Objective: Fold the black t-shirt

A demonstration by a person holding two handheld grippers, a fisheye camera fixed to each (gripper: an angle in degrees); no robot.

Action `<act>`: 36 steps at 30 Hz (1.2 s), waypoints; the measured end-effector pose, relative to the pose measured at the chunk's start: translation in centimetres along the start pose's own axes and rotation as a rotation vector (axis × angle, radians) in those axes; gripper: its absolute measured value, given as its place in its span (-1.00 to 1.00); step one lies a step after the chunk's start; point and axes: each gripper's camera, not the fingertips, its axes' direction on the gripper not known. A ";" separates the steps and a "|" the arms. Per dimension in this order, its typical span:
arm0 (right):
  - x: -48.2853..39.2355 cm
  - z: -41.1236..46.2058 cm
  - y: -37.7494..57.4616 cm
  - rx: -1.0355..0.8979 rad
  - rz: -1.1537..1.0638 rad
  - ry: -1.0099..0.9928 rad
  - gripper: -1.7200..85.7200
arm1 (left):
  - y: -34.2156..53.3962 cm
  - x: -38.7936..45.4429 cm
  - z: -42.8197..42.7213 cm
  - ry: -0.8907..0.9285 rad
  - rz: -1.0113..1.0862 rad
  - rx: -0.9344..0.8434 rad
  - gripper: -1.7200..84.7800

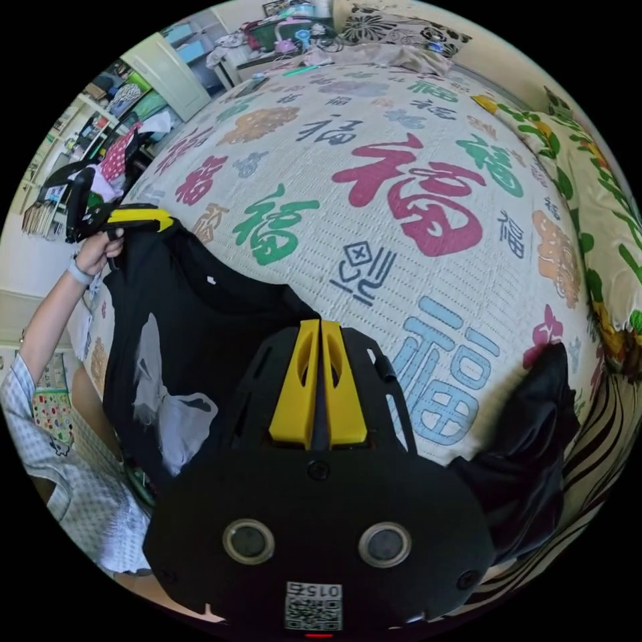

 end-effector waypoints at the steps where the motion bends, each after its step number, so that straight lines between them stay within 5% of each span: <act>1: 0.2 -0.1 0.0 0.004 0.009 0.002 -0.97 | 0.0 -0.1 0.4 -0.011 0.001 0.000 -0.93; 5: -0.1 1.5 1.0 -0.016 0.053 0.084 -0.93 | 1.3 0.3 1.7 -0.110 0.008 0.001 -0.86; 10: 3.0 -2.4 7.6 0.108 0.253 0.045 -0.84 | 8.3 -0.1 -7.1 -0.299 -0.074 0.067 -0.78; 15: -0.7 -7.5 23.0 0.141 0.194 -0.001 -0.78 | 23.6 3.3 -15.1 -0.133 -0.104 -0.002 -0.76; 22: -8.3 -1.6 40.8 -0.075 0.302 -0.217 -0.77 | 46.8 10.2 -11.0 0.105 -0.382 -0.255 -0.75; 29: -10.5 4.5 45.7 -0.171 0.361 -0.313 -0.74 | 50.3 13.8 -5.9 0.203 -0.387 -0.326 -0.72; 36: -12.0 5.6 46.4 -0.216 0.308 -0.134 -0.85 | 50.1 15.8 -3.7 0.023 -0.378 -0.356 -0.84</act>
